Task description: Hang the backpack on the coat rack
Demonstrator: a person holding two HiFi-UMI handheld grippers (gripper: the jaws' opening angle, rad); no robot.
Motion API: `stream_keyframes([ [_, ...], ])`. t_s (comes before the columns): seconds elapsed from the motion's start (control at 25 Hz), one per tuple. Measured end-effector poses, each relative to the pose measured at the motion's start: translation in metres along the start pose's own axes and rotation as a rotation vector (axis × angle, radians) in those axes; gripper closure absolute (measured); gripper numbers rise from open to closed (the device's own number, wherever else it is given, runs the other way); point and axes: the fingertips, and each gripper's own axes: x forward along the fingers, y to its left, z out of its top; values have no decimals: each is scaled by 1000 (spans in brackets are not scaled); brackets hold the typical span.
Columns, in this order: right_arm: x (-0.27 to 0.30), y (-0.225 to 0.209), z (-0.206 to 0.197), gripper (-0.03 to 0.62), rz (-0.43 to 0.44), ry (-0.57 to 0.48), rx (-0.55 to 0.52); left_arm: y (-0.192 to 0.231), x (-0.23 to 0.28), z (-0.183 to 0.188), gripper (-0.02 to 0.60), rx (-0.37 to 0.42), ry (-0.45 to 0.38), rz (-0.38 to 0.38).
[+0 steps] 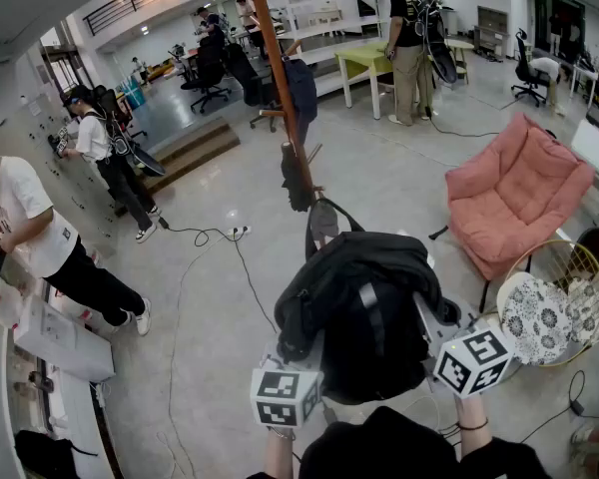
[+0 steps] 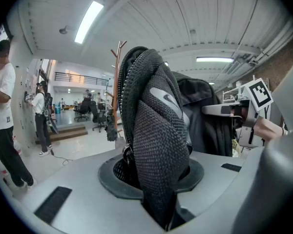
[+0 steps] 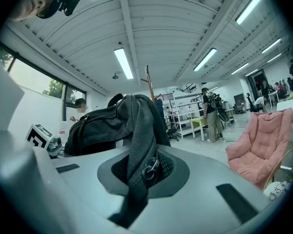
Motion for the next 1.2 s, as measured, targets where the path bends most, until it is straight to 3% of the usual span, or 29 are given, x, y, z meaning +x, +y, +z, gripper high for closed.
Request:
stream_keyframes([
  [0.52,6,-15,1,566,20,16,7,-7,9,3,468,-14,16,25],
  [1.2,21,-38,-17,565,97,68,50,-16,23,-12,466,-60,76,116],
])
